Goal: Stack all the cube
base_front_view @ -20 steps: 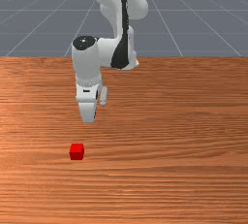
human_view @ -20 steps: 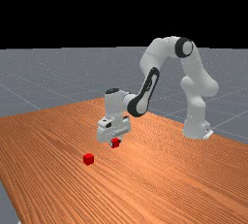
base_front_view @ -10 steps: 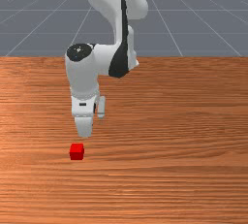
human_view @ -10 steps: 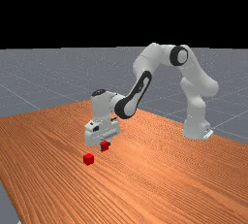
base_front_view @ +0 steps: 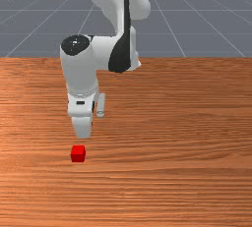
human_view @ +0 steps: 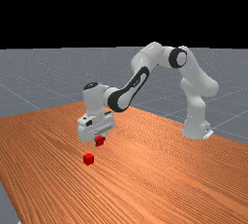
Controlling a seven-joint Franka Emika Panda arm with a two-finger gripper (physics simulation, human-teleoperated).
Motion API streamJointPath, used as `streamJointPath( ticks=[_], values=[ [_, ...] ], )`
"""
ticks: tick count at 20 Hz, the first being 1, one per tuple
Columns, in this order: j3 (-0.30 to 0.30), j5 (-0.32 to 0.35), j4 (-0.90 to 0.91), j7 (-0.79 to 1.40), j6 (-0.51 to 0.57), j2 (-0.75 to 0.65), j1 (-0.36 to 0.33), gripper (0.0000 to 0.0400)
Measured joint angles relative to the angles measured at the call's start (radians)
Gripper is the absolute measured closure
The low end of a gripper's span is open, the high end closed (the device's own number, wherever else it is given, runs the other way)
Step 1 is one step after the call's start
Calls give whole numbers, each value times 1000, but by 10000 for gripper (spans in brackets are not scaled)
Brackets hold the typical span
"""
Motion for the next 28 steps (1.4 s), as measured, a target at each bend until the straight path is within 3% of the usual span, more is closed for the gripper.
streamJointPath(
  ticks=[6, 14, 19, 21, 28],
  values=[
    [2, 0, 152, 7, -67, 94, 4, 205],
    [7, -5, 134, -41, -1, 130, -11, 205],
    [11, 17, 158, -59, -32, 135, -43, 205],
    [-3, 11, 139, -1, -18, 122, -22, 205],
    [2, 3, 285, -17, -99, 201, -16, 205]
  ],
)
